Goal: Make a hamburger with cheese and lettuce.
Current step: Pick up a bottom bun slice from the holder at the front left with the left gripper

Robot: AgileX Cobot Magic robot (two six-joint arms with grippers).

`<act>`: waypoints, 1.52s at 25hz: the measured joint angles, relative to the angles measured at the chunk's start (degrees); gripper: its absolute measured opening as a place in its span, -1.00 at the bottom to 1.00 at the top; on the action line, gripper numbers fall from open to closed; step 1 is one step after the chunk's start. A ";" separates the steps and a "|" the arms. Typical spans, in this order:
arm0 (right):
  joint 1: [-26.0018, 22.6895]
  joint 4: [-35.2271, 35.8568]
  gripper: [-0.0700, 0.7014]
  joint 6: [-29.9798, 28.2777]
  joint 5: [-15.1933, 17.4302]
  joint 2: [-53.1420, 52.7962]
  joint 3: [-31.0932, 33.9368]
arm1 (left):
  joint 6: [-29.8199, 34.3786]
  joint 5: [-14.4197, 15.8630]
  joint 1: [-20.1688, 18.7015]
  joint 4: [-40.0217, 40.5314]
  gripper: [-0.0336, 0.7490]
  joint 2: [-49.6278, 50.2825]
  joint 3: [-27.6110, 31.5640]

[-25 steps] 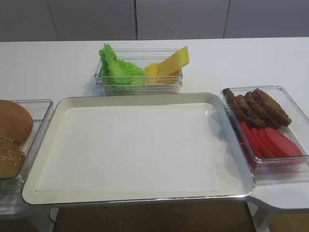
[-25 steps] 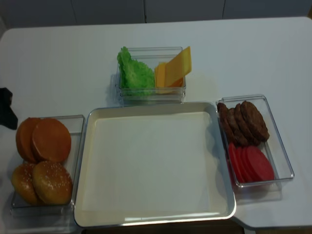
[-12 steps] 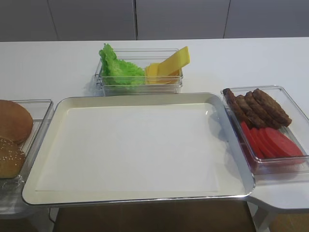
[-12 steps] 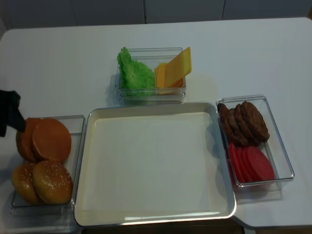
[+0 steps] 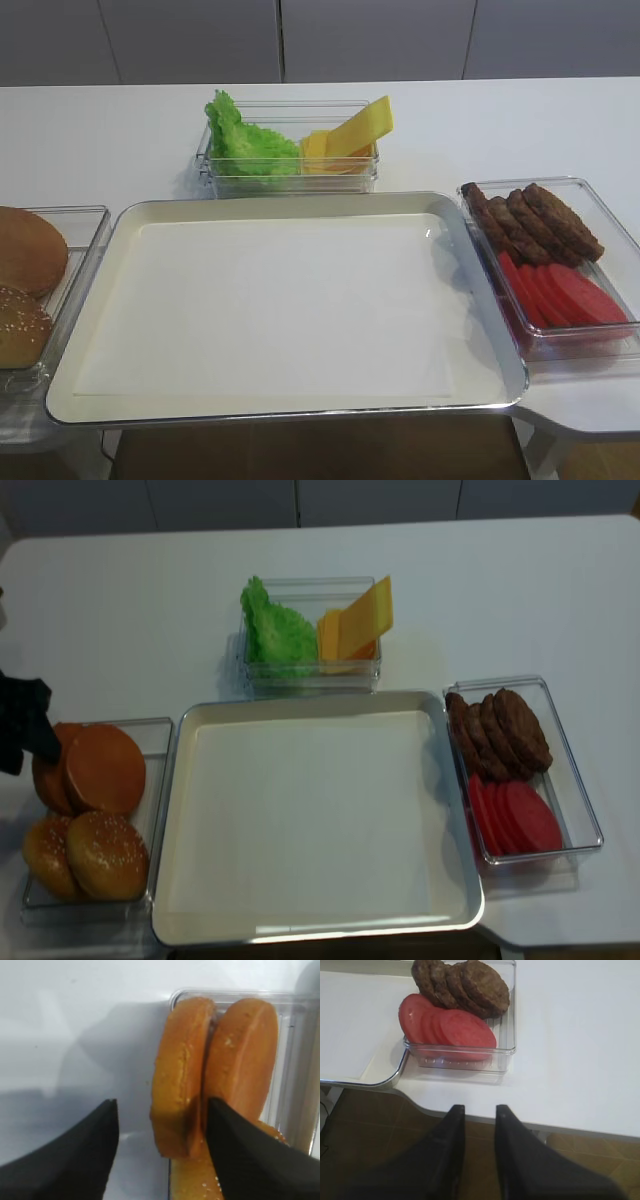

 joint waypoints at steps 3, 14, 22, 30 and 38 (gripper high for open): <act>0.00 0.00 -0.35 0.00 0.00 0.00 0.00 | 0.10 0.00 0.00 0.00 0.15 1.25 0.00; 0.00 0.00 -0.35 0.00 0.00 0.00 0.00 | 0.10 -0.09 0.10 -0.13 0.15 1.75 0.00; 0.00 0.00 -0.35 0.00 0.00 0.00 0.00 | 0.10 -0.09 0.08 -0.25 0.15 1.75 0.00; 0.00 0.00 -0.35 0.00 0.00 0.00 0.00 | 0.10 -0.09 0.13 -1.20 0.14 1.75 0.00; 0.00 0.00 -0.35 0.00 0.00 0.00 0.00 | 0.10 -0.09 0.13 -2.63 -0.12 1.75 0.00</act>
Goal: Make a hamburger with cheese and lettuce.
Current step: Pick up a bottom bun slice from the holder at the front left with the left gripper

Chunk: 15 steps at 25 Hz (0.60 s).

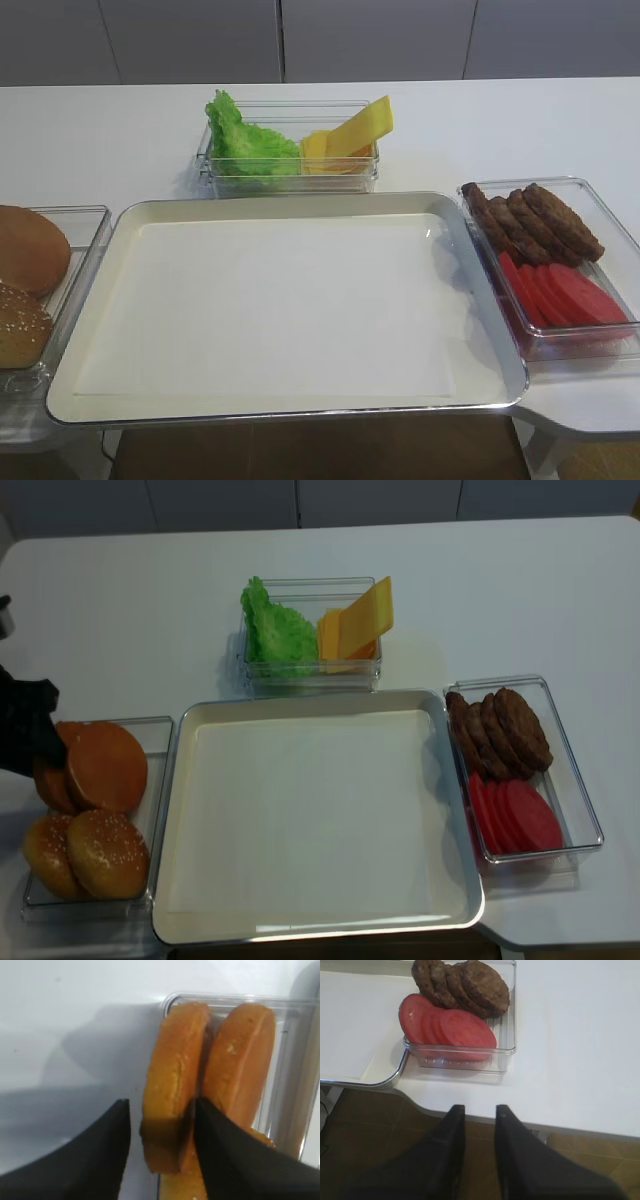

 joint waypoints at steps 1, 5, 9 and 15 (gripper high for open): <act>0.00 0.00 -0.35 0.00 0.00 0.00 0.00 | 0.00 0.00 0.00 -0.27 -0.16 0.00 0.00; 0.00 0.00 -0.35 0.00 0.00 0.00 0.00 | 0.00 0.00 0.00 -0.62 -0.32 0.05 0.00; 0.00 0.00 -0.35 0.00 0.00 0.00 0.00 | 0.00 0.12 0.00 -1.77 -0.45 0.05 0.00; 0.00 0.00 -0.35 0.00 0.00 0.00 0.00 | 0.00 0.30 0.00 -3.91 -0.53 0.05 0.00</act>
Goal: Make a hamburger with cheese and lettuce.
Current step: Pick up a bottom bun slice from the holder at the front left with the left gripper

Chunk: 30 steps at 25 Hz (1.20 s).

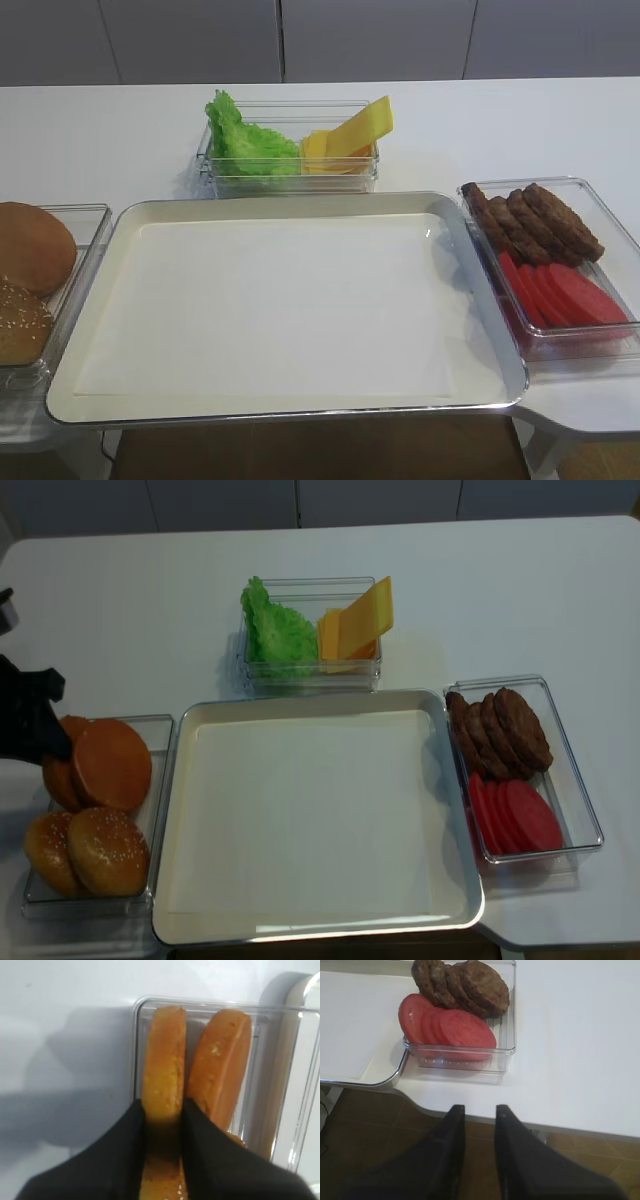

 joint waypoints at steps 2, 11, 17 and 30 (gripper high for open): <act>0.00 0.00 -0.35 0.00 0.00 0.00 0.00 | 0.00 0.00 0.00 -0.13 -0.55 0.00 0.00; 0.00 0.00 -0.35 0.00 0.00 0.00 0.00 | -0.82 -0.21 0.00 0.43 -0.55 -1.97 0.00; 0.00 -0.11 -0.35 0.00 0.00 0.00 0.00 | -1.37 -0.21 0.00 2.40 -0.55 -4.61 0.00; 0.00 -0.11 -0.35 0.00 0.00 0.00 0.00 | -1.58 0.25 -0.36 2.05 -0.55 -13.43 -4.19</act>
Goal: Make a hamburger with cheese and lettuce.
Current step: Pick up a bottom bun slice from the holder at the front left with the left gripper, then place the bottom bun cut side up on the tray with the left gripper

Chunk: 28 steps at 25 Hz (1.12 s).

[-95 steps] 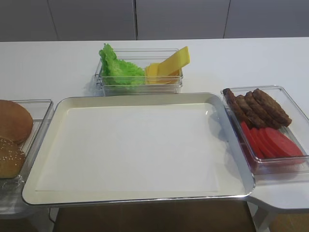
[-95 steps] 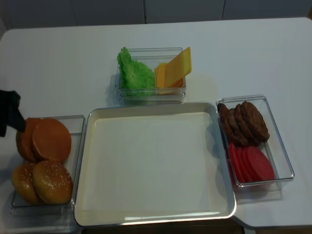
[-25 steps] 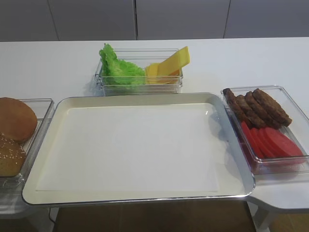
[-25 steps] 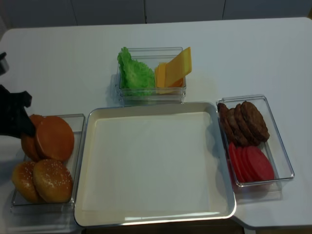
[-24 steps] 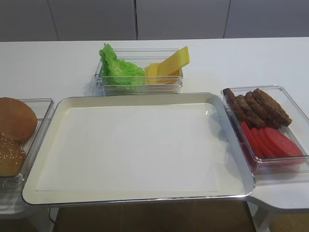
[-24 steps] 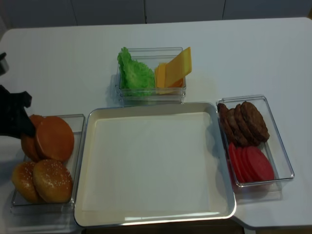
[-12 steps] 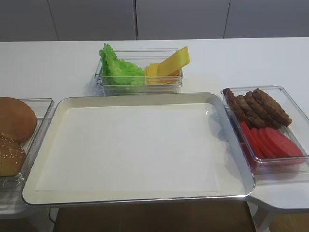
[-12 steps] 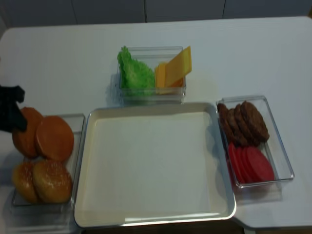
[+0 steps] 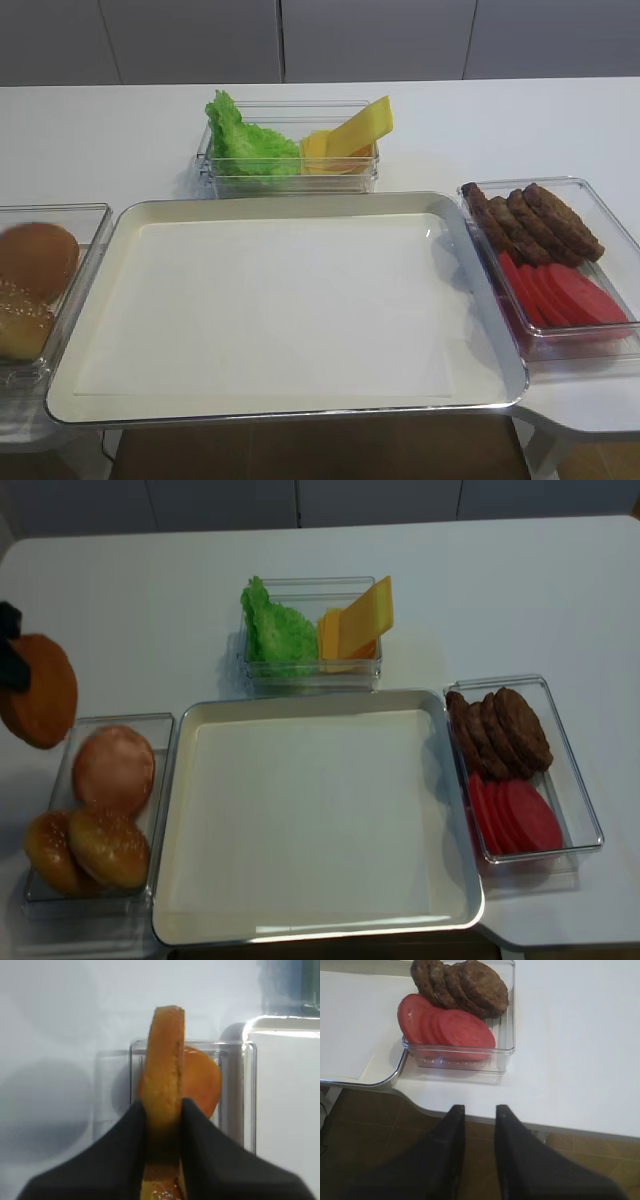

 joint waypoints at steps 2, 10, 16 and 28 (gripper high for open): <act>0.00 0.00 -0.35 0.00 0.00 0.00 0.00 | 0.00 0.00 -1.07 -1.11 -0.55 -1.16 -0.24; 0.00 -0.08 -0.35 0.30 0.00 0.00 0.00 | 3.06 0.34 -10.56 -2.67 -0.55 -2.68 -0.24; 0.00 -0.08 -0.35 0.30 0.00 0.00 0.00 | 11.71 0.36 -20.58 -2.67 -0.55 -2.68 -0.24; 0.00 -0.22 -0.35 0.30 0.00 0.00 0.00 | 32.36 -11.87 -38.26 -2.88 -0.55 -1.29 -0.24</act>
